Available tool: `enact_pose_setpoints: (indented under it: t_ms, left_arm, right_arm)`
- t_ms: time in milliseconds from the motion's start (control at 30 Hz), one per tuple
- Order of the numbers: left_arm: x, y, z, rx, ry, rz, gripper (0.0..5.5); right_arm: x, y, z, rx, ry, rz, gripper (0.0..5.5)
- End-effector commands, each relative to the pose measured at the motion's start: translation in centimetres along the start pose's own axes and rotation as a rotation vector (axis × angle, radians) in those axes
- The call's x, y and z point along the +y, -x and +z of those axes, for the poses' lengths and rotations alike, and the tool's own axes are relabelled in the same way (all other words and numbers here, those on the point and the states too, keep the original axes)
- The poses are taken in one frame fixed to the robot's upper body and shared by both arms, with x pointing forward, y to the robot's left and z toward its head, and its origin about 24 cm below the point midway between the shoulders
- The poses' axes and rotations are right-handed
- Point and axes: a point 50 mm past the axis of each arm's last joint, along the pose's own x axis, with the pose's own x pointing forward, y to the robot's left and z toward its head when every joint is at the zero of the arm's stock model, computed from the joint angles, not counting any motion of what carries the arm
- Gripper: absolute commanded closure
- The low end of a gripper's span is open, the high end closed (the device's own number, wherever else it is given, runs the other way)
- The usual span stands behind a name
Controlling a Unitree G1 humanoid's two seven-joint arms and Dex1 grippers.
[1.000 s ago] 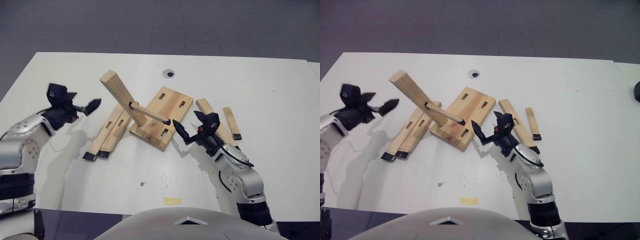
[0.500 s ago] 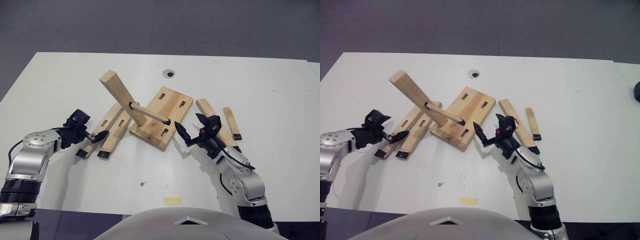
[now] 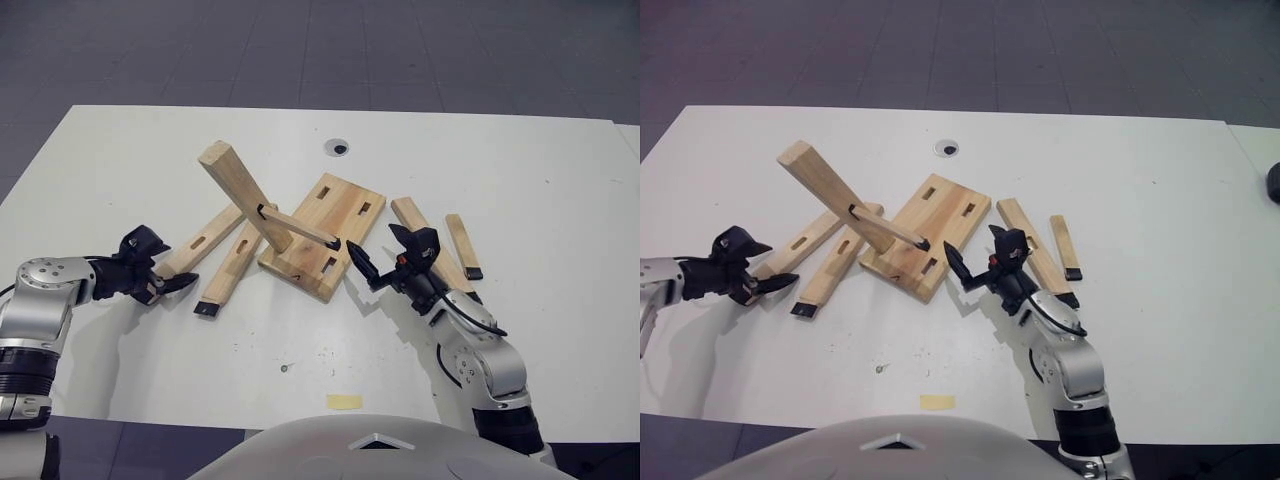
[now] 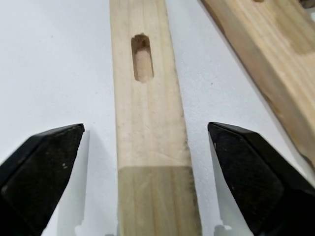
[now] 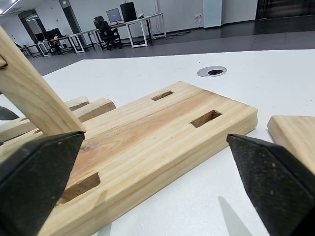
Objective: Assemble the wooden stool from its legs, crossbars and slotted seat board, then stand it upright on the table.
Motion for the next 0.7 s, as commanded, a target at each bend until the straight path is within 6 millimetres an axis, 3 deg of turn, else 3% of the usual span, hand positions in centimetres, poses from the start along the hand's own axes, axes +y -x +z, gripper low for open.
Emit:
enact_pose_setpoints:
  t_ms: [33,367,600,700]
  left_arm:
    - [-0.1,0.1,-2.4,0.173,-0.022,-0.041,1.55]
    - [0.3,-1.5,-3.1,0.206,-0.095,0.023,3.18]
    - [1.0,-4.0,0.0,0.011,-0.076,0.188,3.37]
    - [2.0,-4.1,3.6,-0.194,-0.044,0.321,3.39]
  right_arm:
    - [0.1,-0.3,0.0,-0.01,0.007,-0.019,0.1]
    - [-0.2,-0.3,-0.2,-0.02,-0.014,-0.066,0.1]
    - [-1.4,-0.9,1.8,-0.082,0.012,-0.114,0.1]
    - [-2.3,-1.0,3.3,-0.148,0.002,-0.136,0.1]
